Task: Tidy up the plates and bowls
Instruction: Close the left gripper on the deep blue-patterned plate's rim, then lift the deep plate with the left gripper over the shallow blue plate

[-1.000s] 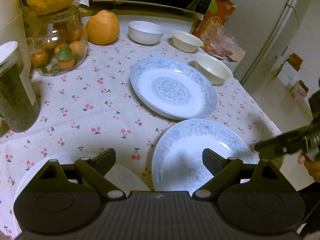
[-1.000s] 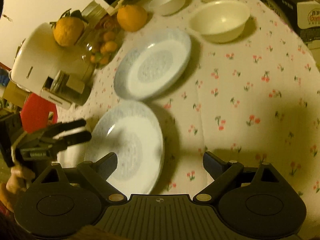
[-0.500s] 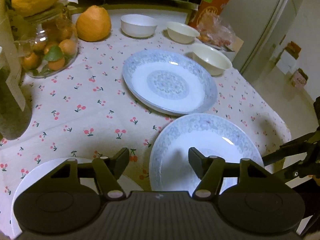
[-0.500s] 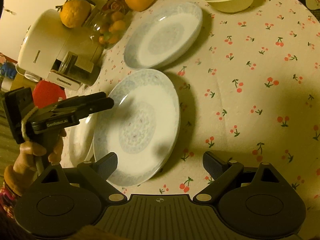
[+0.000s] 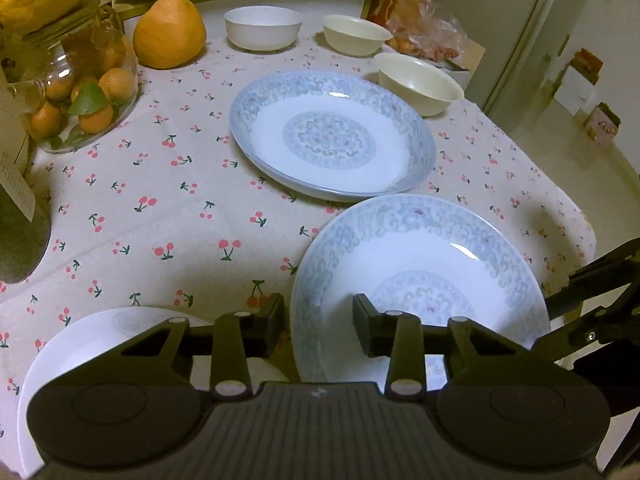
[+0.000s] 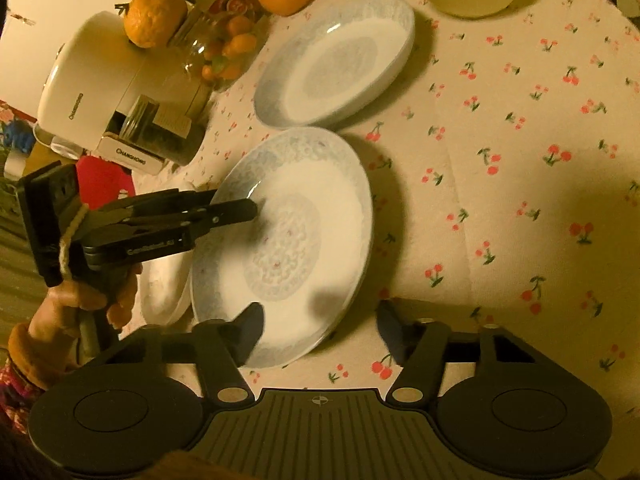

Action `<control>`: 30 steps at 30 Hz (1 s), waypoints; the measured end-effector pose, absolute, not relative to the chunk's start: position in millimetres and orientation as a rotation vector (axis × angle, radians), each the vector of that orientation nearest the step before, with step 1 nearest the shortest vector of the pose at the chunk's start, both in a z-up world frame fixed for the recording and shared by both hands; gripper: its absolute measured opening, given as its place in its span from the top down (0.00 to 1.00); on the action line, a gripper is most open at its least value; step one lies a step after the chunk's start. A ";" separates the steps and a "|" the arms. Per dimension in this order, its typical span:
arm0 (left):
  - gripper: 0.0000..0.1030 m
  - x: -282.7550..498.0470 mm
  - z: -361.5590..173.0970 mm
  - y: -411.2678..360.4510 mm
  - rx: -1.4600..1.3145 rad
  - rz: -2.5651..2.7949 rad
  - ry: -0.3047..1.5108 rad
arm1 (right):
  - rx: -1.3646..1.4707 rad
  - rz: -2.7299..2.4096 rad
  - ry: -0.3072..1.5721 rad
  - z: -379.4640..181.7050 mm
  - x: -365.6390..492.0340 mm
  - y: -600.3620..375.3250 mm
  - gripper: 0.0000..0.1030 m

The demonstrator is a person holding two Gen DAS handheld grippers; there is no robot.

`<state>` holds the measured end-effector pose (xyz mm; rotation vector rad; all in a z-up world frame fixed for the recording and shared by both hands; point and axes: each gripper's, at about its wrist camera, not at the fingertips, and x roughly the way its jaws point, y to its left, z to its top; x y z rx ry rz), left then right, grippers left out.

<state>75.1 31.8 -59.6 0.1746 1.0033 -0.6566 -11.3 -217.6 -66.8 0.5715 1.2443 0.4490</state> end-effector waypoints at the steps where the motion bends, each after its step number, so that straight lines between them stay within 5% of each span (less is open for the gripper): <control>1: 0.70 75.3 -59.5 32.0 0.175 -0.657 1.004 | 0.575 0.452 1.249 -67.8 -11.2 -216.2 0.55; 8: 0.81 77.0 -59.2 34.9 0.158 -0.645 1.005 | 0.564 0.409 1.258 -72.0 -11.6 -211.1 0.82; 30: 0.83 88.9 -35.3 42.5 -0.002 -0.593 0.950 | 0.595 0.359 1.139 -33.8 7.9 -235.0 0.83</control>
